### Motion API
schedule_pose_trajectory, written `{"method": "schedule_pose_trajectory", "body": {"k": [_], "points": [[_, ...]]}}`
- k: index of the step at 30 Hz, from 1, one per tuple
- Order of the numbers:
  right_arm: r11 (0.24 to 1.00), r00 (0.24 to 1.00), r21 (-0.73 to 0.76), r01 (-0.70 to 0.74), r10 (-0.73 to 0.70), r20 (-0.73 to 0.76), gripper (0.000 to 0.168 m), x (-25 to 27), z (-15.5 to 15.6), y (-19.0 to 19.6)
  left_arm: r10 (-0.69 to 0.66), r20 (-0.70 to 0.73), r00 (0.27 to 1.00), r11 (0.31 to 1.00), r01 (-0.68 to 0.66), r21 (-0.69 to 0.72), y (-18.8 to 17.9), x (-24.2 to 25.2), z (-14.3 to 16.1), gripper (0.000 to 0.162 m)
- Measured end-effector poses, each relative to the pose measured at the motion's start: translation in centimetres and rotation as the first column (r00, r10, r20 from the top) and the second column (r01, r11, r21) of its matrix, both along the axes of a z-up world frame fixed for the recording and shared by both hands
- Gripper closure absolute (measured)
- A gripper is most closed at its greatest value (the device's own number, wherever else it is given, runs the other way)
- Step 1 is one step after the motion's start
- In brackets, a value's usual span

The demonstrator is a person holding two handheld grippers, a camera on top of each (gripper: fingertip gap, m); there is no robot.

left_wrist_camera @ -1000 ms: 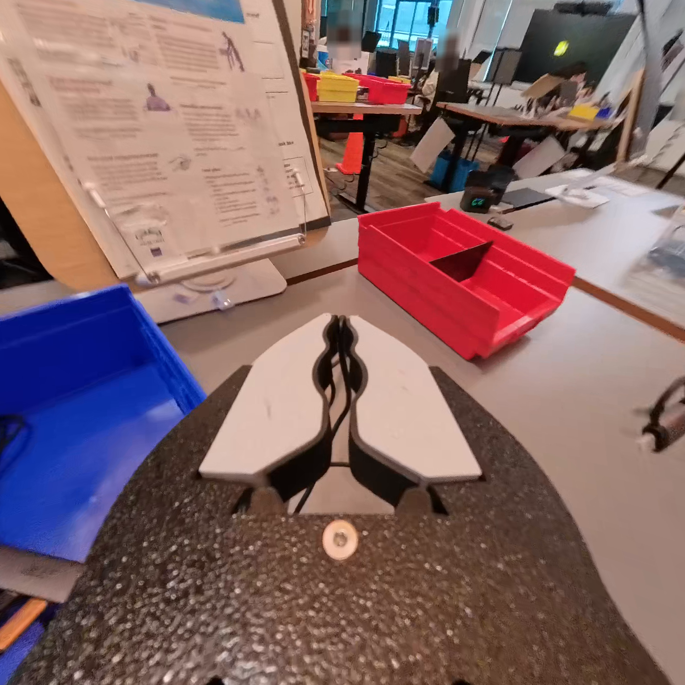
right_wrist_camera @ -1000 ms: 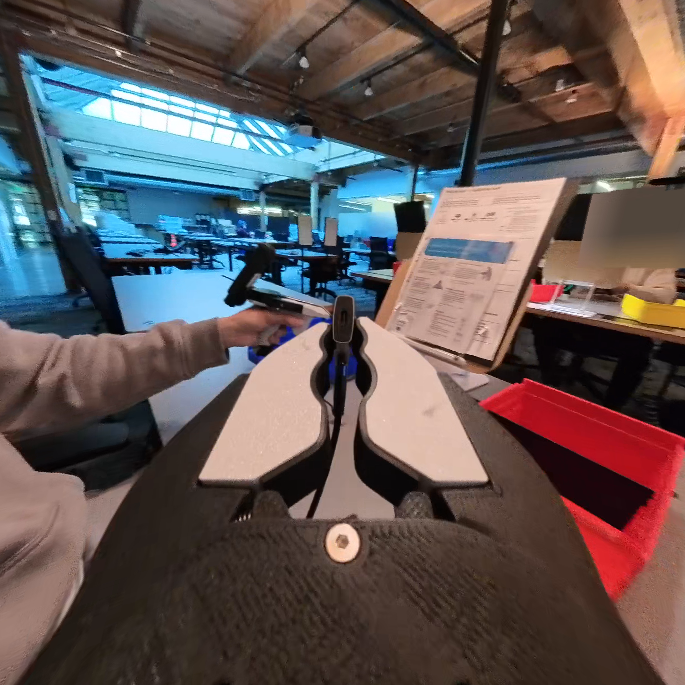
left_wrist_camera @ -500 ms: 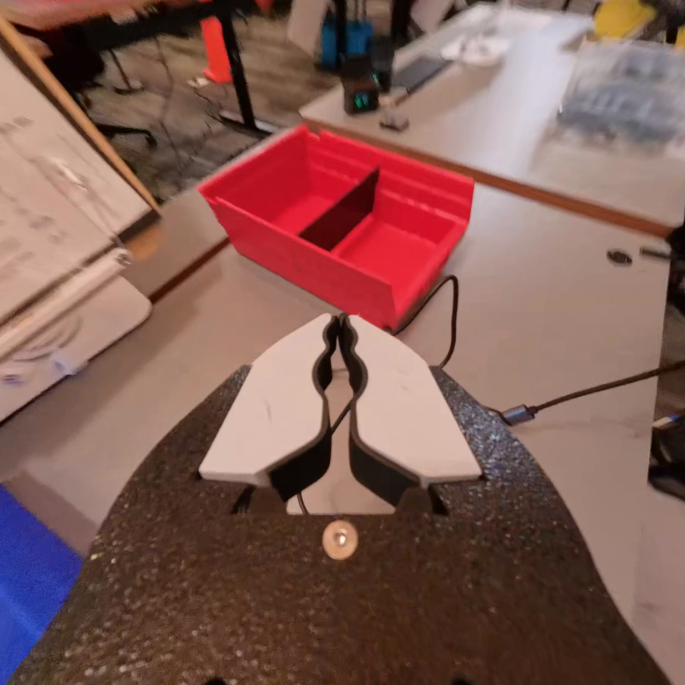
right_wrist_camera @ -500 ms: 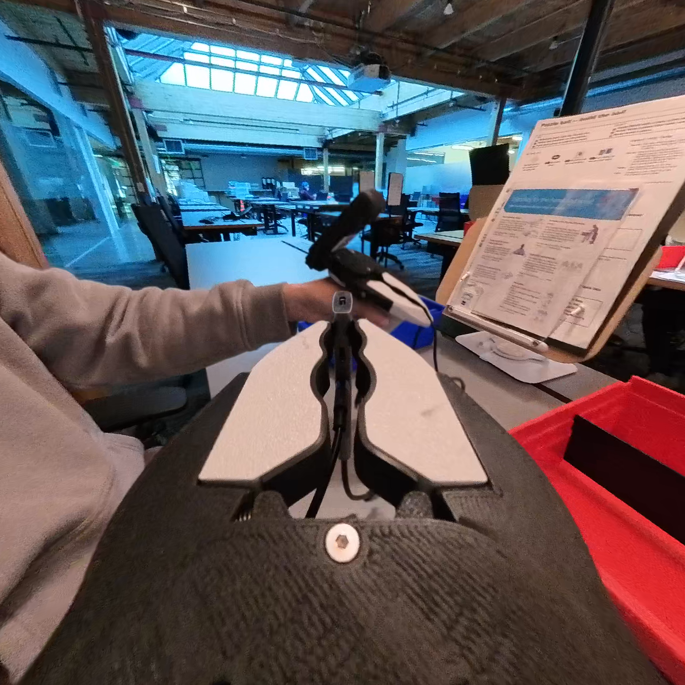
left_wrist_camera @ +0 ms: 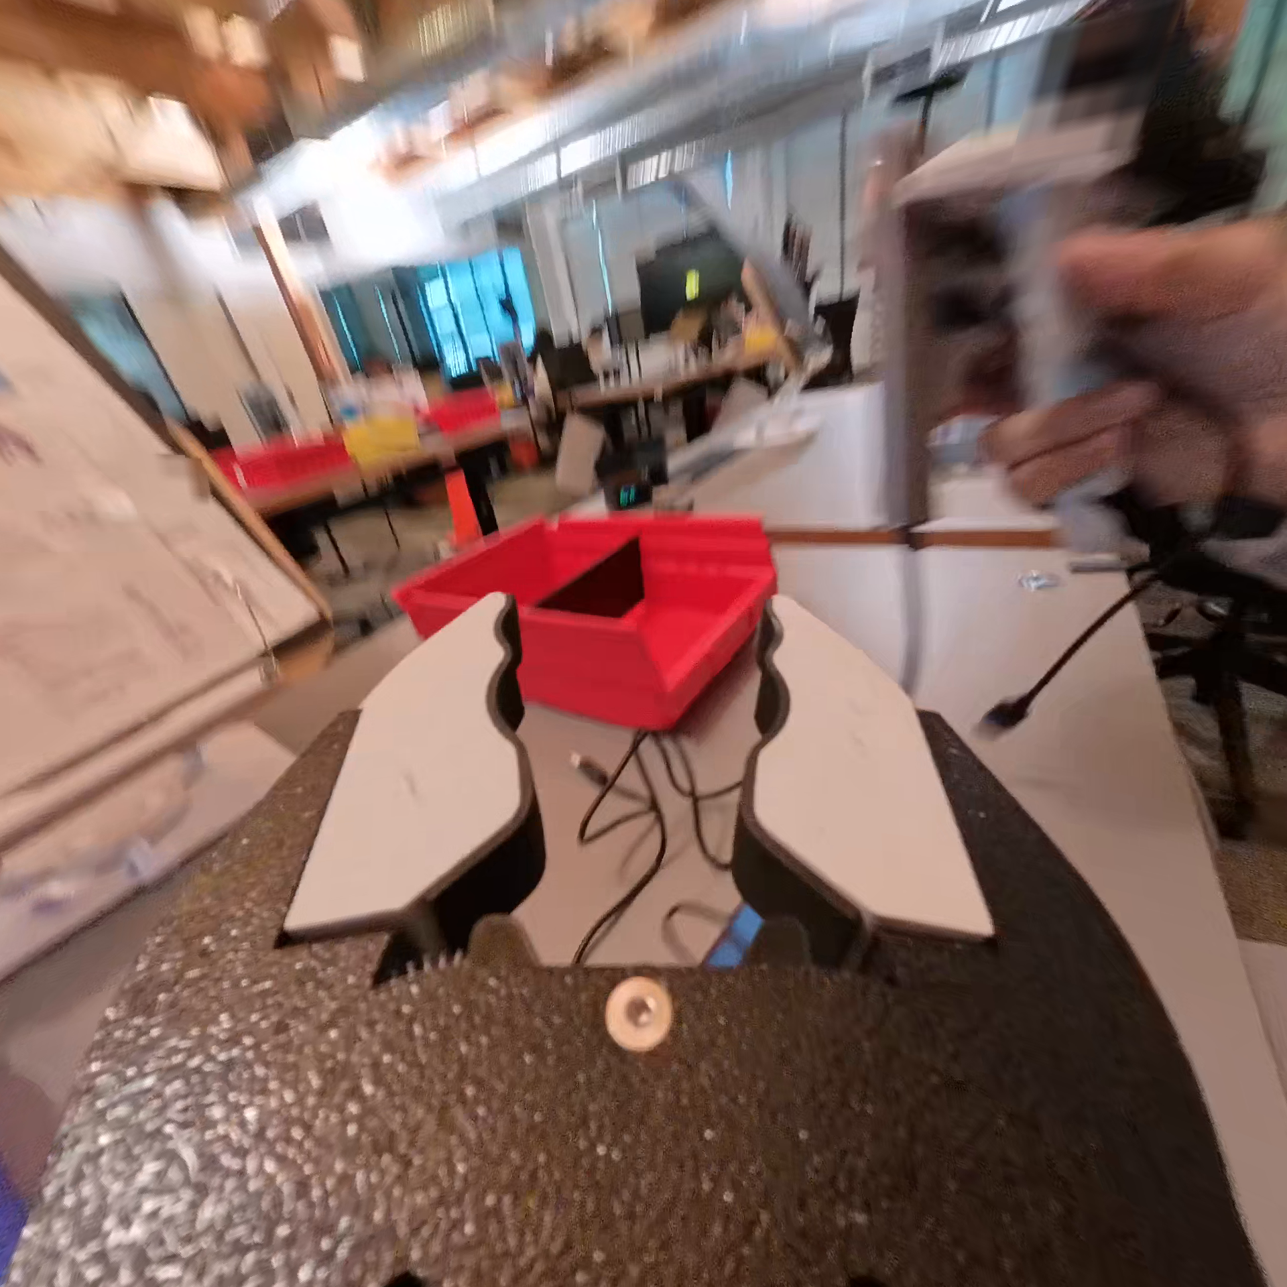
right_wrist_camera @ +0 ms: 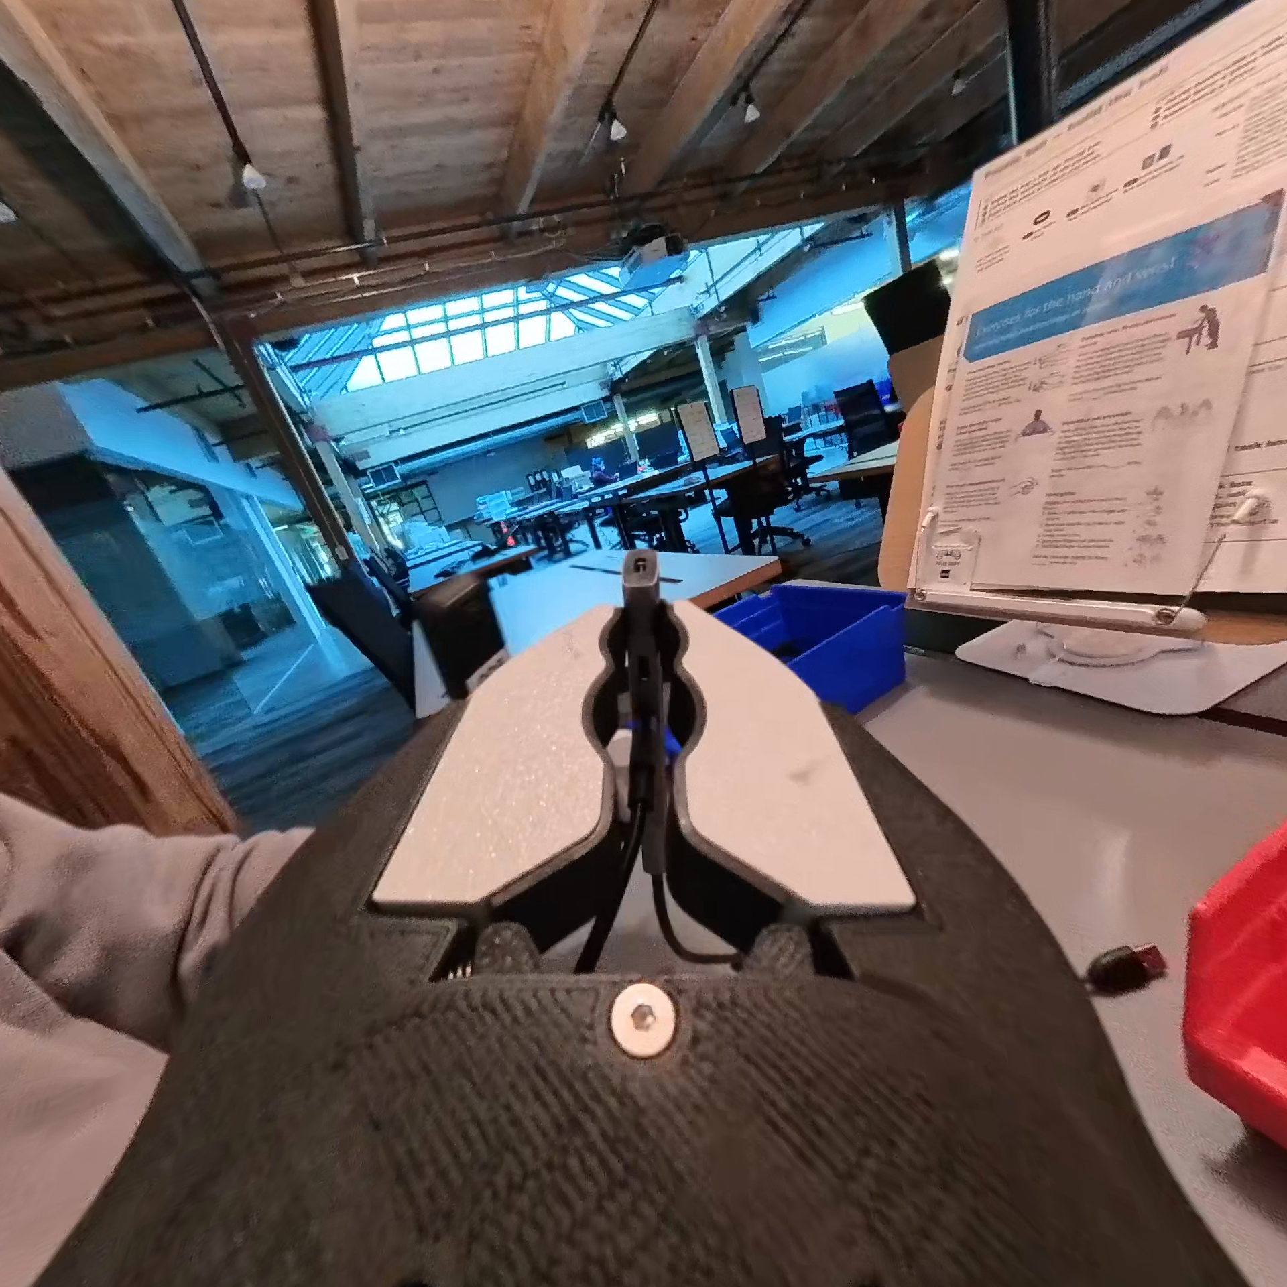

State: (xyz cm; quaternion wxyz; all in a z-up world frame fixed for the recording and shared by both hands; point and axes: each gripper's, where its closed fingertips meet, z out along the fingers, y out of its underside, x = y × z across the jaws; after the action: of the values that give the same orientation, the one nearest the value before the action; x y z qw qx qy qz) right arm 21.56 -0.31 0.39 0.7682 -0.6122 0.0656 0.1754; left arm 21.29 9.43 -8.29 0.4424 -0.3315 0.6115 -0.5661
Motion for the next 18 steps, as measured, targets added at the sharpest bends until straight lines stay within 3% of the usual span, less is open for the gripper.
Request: {"method": "schedule_pose_trajectory", "body": {"k": [3,6,10,12,14,18], "points": [[0.999,0.996,0.015,-0.04,0.041,-0.076,0.159,-0.8,-0.6,2.3,-0.015,0.24,0.971,0.995,-0.008,0.095,-3.5,-4.4,1.3,0.101],[0.99,0.975,0.055,-0.127,0.135,-0.178,0.159,-2.7,-1.0,4.6,0.122,0.413,0.903,0.966,-0.204,0.161,-4.0,-6.0,1.2,0.103],[0.974,0.93,0.1,-0.203,0.224,-0.291,0.159,-5.0,-1.9,7.0,0.217,0.427,0.878,0.928,-0.321,0.187,-3.2,-6.0,0.0,0.107],[0.968,0.91,0.1,-0.23,0.25,-0.329,0.158,-5.9,-2.7,8.0,0.242,0.468,0.85,0.923,-0.351,0.16,-2.7,-6.9,0.6,0.132],[0.961,0.875,0.145,-0.238,0.276,-0.397,0.159,-6.0,-2.9,8.4,0.266,0.478,0.837,0.91,-0.381,0.161,-1.9,-7.4,0.8,0.135],[0.955,0.896,0.131,-0.266,0.295,-0.332,0.158,-5.9,-3.6,9.1,0.294,0.397,0.869,0.906,-0.386,0.173,-0.3,-7.6,0.3,0.138]]}}
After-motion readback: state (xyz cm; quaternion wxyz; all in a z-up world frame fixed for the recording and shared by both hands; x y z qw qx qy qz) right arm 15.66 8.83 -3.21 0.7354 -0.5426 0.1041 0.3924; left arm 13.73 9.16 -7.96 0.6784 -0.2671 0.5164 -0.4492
